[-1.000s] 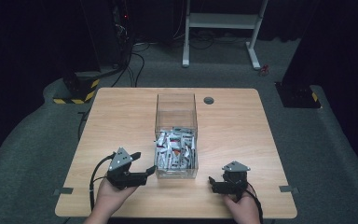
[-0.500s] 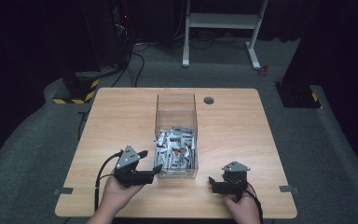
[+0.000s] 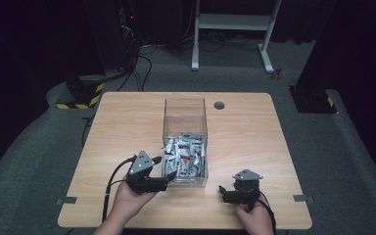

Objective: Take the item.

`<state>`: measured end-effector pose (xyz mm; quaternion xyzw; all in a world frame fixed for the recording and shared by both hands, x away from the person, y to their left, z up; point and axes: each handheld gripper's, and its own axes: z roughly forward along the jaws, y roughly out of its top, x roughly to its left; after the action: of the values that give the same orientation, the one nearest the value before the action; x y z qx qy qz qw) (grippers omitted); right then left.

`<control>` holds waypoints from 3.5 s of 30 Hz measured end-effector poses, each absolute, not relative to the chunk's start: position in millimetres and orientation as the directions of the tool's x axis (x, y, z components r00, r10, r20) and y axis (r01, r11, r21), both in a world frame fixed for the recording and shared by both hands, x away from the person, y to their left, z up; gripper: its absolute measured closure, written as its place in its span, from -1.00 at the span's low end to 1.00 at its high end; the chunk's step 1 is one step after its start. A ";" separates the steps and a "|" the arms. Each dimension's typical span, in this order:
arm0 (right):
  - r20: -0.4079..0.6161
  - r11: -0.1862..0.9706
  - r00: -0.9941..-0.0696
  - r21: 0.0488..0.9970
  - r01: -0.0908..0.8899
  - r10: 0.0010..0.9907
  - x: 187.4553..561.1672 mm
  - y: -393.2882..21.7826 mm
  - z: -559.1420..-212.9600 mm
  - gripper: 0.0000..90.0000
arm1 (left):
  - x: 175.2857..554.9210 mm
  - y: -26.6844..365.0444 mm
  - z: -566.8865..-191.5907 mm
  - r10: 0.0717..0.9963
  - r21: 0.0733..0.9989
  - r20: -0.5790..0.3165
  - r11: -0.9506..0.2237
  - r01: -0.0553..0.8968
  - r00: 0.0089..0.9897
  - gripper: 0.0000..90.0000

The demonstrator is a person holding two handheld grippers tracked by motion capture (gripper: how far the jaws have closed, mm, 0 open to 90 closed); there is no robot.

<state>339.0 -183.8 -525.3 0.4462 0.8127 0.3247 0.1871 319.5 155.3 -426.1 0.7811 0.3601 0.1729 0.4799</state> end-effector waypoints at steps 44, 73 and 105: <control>-0.008 0.395 -0.542 0.693 0.603 0.840 338.4 -183.0 -525.2 -0.81 | 340.5 115.9 -443.8 0.726 0.804 -0.069 -0.367 0.469 0.685 0.34; -0.011 0.402 -0.549 0.693 0.598 0.836 338.1 -183.2 -525.2 -0.81 | 337.2 106.3 -453.3 0.736 0.812 -0.003 -0.393 0.431 0.677 0.99; -0.010 0.399 -0.547 0.695 0.598 0.837 338.0 -182.9 -525.1 -0.81 | 332.8 131.8 -454.9 0.739 0.887 -0.088 -0.247 0.390 0.668 1.00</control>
<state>338.0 -182.9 -525.1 0.4395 0.8163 0.3273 0.1826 332.8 131.8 -454.9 0.7694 0.3668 0.1771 0.4920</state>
